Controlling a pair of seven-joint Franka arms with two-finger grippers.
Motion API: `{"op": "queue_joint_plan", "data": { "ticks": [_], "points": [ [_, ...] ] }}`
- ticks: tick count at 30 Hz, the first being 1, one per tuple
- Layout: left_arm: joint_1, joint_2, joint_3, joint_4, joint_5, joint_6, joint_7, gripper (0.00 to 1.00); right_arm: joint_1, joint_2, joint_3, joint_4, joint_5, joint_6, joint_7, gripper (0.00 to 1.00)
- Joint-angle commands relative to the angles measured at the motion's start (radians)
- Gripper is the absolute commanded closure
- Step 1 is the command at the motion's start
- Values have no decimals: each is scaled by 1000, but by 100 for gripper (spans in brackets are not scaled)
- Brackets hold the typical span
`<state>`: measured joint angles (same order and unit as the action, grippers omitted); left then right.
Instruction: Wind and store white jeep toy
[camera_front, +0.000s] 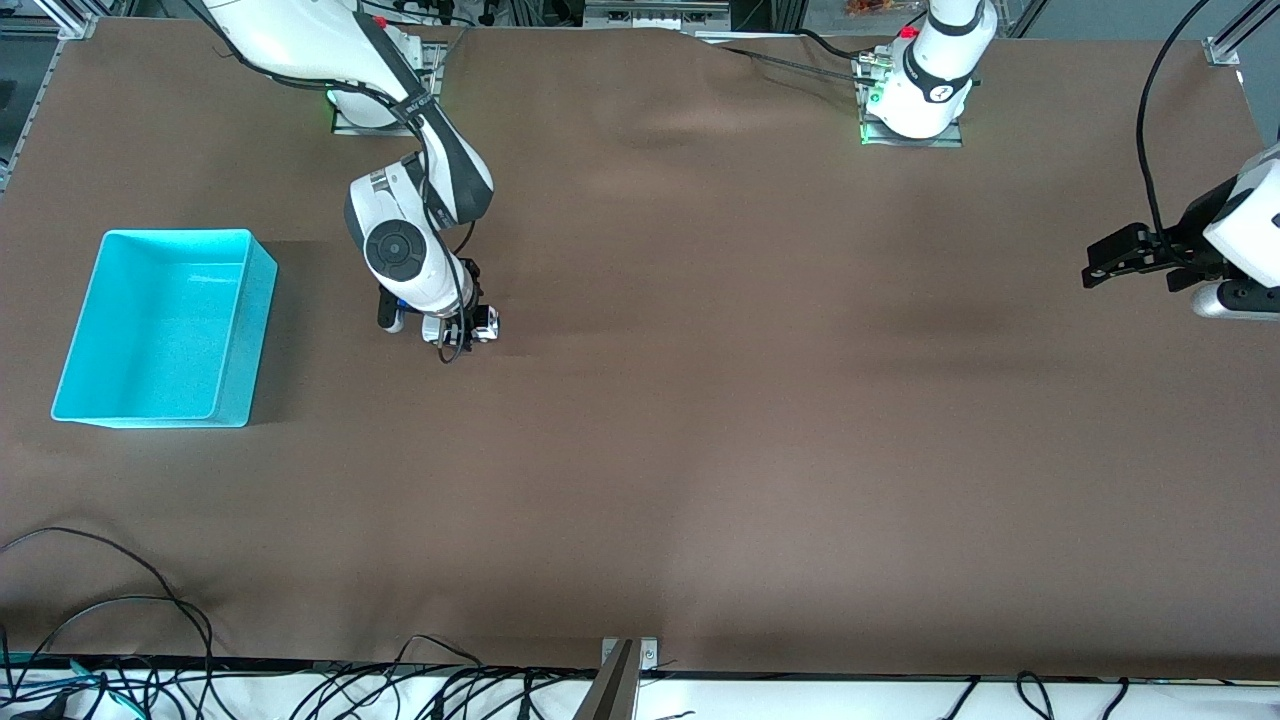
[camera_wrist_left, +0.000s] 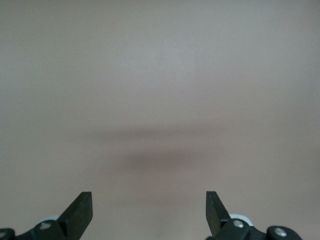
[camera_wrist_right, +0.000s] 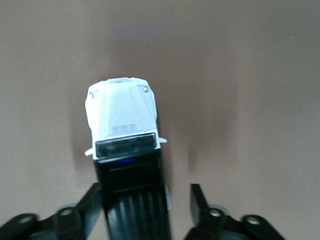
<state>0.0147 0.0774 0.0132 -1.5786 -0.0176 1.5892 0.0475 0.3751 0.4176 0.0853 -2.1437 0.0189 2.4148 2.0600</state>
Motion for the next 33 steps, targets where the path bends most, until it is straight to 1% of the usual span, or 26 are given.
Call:
{"op": "queue_joint_plan", "data": {
  "ticks": [1, 2, 4, 6, 8, 10, 12, 13, 14, 17, 22, 27, 33],
  "points": [
    [1, -4, 8, -4, -28, -8, 15, 0, 7, 15, -4, -4, -22, 9, 25, 34],
    [1, -4, 8, -4, -28, -8, 15, 0, 7, 17, -4, -4, -20, 9, 25, 35],
    [1, -4, 8, -4, -28, -8, 15, 0, 7, 18, -5, -4, -20, 9, 25, 46],
    [1, -4, 8, -4, -28, -8, 15, 0, 7, 20, -5, -2, -20, 9, 25, 59],
    [1, -4, 8, -4, -28, -8, 15, 0, 4, 20, -7, -2, -20, 9, 26, 77],
    [1, -4, 8, -4, -28, -8, 15, 0, 4, 18, -9, 1, -20, 9, 26, 90],
    [1, -4, 8, -4, -28, -8, 15, 0, 2, 17, -10, 5, -20, 9, 28, 92],
    [1, -4, 8, -4, -28, -8, 15, 0, 4, 17, -10, 7, -20, 9, 26, 98],
    [1, -4, 8, -4, -28, -8, 15, 0, 4, 14, -12, 8, -24, 9, 28, 100],
    [1, -4, 8, -4, -28, -8, 15, 0, 1, 10, -13, 18, -43, 6, 28, 100],
    [1, -2, 8, -4, -28, -6, 15, 0, -13, -16, -15, 34, -50, -5, 23, 100],
    [1, -2, 8, -4, -28, -8, 15, 0, -53, -40, -15, 76, -68, -68, 8, 100],
    [1, -2, 8, -4, -28, -8, 15, 0, -91, -108, -15, 81, -68, -118, -78, 100]
  ]
}}
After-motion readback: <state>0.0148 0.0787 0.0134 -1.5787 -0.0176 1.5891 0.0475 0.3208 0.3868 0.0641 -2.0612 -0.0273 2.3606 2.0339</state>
